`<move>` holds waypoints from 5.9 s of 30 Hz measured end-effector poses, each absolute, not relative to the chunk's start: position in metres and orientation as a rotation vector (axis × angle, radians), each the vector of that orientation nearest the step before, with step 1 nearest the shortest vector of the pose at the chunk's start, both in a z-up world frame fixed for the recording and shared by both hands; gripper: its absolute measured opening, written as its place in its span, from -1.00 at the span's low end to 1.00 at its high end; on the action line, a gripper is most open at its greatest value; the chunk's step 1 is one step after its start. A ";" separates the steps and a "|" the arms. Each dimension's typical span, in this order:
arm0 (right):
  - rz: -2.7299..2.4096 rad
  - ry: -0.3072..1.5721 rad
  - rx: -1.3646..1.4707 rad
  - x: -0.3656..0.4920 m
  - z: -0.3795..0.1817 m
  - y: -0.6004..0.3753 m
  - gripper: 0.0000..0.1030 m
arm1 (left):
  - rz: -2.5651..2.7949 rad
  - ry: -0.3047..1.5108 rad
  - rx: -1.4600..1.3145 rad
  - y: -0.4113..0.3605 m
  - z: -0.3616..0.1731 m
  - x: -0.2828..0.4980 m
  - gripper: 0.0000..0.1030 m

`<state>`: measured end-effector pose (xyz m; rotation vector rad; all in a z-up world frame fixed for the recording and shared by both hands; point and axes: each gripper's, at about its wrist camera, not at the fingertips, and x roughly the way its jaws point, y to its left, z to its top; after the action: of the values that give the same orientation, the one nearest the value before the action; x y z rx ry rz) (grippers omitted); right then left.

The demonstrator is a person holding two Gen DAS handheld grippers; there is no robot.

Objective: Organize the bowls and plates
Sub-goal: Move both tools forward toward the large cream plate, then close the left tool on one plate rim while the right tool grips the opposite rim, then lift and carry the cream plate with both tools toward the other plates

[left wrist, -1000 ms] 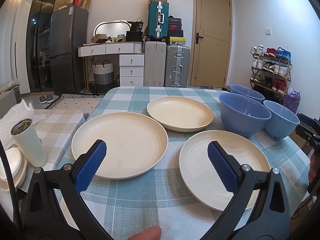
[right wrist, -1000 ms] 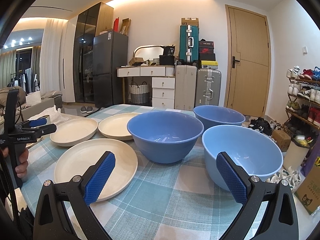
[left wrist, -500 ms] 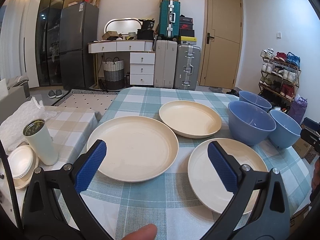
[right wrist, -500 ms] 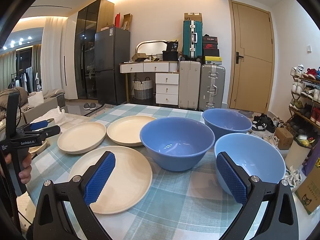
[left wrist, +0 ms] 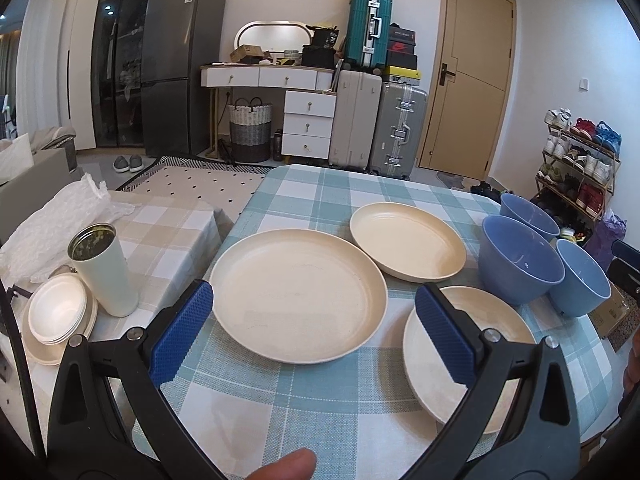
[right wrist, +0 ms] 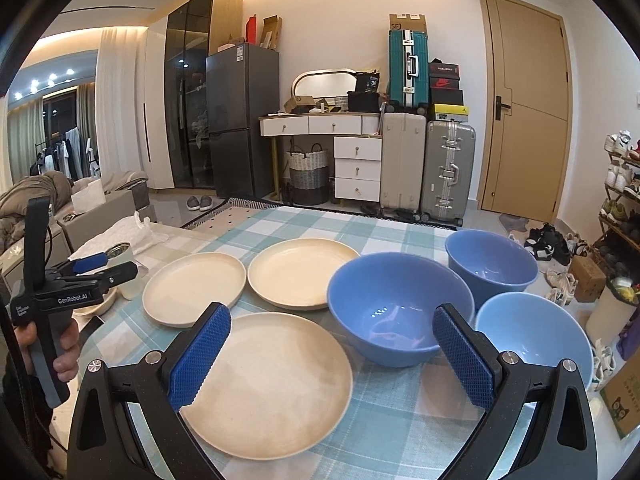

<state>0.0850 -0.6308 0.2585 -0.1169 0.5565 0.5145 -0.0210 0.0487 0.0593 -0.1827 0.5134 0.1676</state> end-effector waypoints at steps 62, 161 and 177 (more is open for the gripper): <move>0.666 0.865 -0.171 0.190 0.195 -0.462 0.99 | 0.261 0.759 -0.236 0.128 0.003 0.073 0.95; 0.666 0.895 -0.262 0.185 0.161 -0.422 -0.60 | 0.209 0.778 -0.194 0.123 -0.001 0.058 -0.56; 0.601 0.847 -0.219 0.162 0.187 -0.465 -0.60 | 0.146 0.743 -0.135 0.073 0.026 0.047 -0.55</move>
<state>0.1615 -0.4650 0.1865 -0.2185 0.8473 0.6013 0.0466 0.0734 0.0264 -0.1345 0.7429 0.1462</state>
